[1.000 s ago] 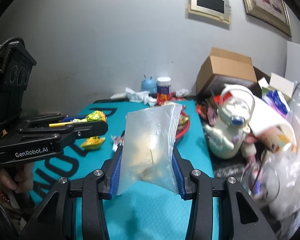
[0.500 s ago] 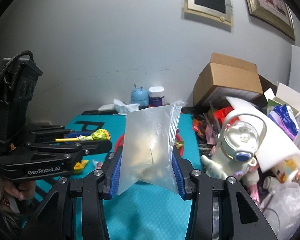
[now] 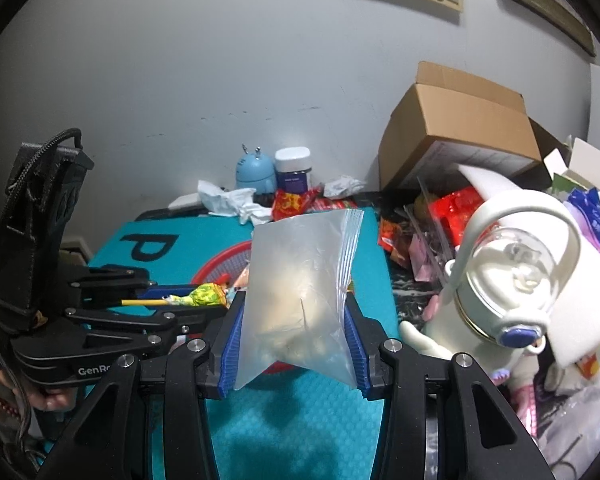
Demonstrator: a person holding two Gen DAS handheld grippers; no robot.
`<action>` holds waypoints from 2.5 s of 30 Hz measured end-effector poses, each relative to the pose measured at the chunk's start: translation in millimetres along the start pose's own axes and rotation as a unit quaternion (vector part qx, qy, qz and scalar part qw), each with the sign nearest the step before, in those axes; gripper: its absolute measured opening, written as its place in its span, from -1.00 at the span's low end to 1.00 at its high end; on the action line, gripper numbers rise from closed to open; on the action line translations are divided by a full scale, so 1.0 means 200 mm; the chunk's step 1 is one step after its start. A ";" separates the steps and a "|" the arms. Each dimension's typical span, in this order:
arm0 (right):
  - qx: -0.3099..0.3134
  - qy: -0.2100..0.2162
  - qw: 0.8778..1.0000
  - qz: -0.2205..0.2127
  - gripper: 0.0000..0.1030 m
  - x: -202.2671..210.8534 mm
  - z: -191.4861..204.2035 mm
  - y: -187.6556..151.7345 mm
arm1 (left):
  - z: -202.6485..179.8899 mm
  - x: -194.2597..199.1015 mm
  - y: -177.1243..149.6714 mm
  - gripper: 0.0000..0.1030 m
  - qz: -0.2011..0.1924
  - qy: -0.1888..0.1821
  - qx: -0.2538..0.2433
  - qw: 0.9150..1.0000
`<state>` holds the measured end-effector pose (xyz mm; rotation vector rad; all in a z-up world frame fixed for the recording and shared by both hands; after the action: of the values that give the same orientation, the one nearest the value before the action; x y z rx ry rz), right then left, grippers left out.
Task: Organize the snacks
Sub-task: 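Carry the lollipop with the left tool while the right tool carries the cookie bag to the basket, then open the left tool over the basket while the right tool releases the cookie bag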
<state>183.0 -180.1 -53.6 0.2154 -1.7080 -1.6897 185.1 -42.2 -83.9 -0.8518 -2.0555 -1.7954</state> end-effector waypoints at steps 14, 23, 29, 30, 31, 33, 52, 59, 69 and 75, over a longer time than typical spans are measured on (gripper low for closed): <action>0.010 -0.004 1.000 0.014 -0.15 -0.15 0.01 -0.02 | 0.17 -0.07 -0.02 -0.49 0.022 0.030 0.036 0.999; 0.026 0.019 0.999 0.019 -0.12 -0.29 0.11 -0.06 | 0.29 -0.02 0.01 -0.49 0.007 0.057 0.052 0.997; 0.031 0.025 0.998 0.041 -0.02 -0.35 0.12 -0.13 | 0.31 -0.02 0.01 -0.49 0.005 0.064 0.052 0.997; 0.029 0.023 0.998 0.043 -0.01 -0.36 0.12 -0.13 | 0.31 -0.02 0.01 -0.49 0.006 0.066 0.051 0.997; 0.027 0.023 0.998 0.047 0.02 -0.36 0.11 -0.14 | 0.31 -0.02 0.00 -0.49 0.006 0.067 0.051 0.996; 0.024 0.021 0.998 0.051 0.06 -0.37 0.11 -0.14 | 0.30 -0.02 0.00 -0.49 0.006 0.065 0.050 0.997; 0.021 0.035 0.999 0.014 -0.30 -0.41 0.14 -0.20 | 0.30 -0.01 0.01 -0.49 -0.001 0.075 0.042 0.996; 0.023 0.041 0.999 0.021 -0.24 -0.40 0.13 -0.20 | 0.28 -0.03 0.00 -0.49 0.006 0.072 0.038 0.997; 0.018 0.028 0.999 0.030 -0.04 -0.36 0.11 -0.14 | 0.25 0.04 0.01 -0.49 -0.008 0.078 0.036 0.996; 0.025 0.018 0.999 0.019 0.03 -0.29 0.13 -0.08 | 0.22 0.15 0.06 -0.49 -0.029 0.089 0.032 0.995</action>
<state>204.7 -128.5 -86.4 0.2334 -1.7193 -1.6075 175.4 9.1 -65.8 -0.5970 -2.0310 -1.7552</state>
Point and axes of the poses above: each gripper's, at about its wrist camera, not at the fingertips, and x roughly against the way its jaws point, z to its left, y to its top, the point moved 2 cm from there along -x, roughly the way its jaws point, and after that the axes turned 15 degrees about -z, right-handed, at the moved point
